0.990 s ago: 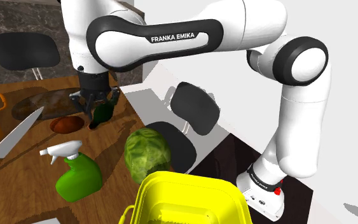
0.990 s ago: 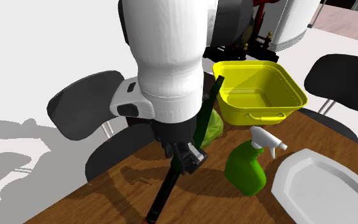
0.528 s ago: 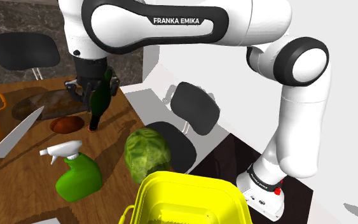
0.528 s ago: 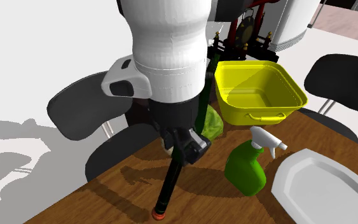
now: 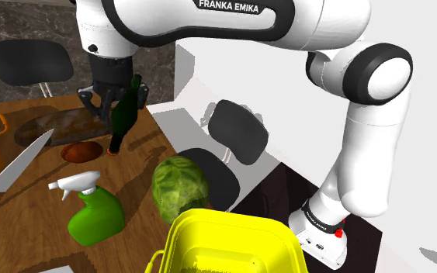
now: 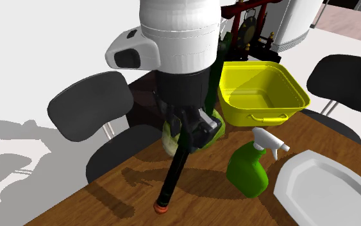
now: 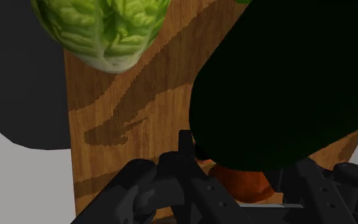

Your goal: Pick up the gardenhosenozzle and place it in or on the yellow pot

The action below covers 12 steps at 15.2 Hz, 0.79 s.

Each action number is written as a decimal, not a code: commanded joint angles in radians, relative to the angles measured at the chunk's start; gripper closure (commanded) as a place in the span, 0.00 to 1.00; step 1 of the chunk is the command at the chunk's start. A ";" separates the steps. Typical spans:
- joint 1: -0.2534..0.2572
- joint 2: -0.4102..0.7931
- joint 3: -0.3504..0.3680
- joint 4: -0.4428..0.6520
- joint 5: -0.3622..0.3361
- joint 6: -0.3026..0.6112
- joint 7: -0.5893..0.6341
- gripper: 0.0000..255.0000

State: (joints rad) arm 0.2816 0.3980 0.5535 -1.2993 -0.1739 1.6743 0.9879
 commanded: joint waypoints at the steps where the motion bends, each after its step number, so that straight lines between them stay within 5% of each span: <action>1: -0.016 -0.072 0.015 -0.098 0.031 0.033 0.012 1.00; 12: -0.022 -0.451 0.079 -0.522 0.236 0.140 0.066 1.00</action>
State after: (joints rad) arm 0.2573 -0.0127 0.6290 -1.7807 0.0377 1.8056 1.0528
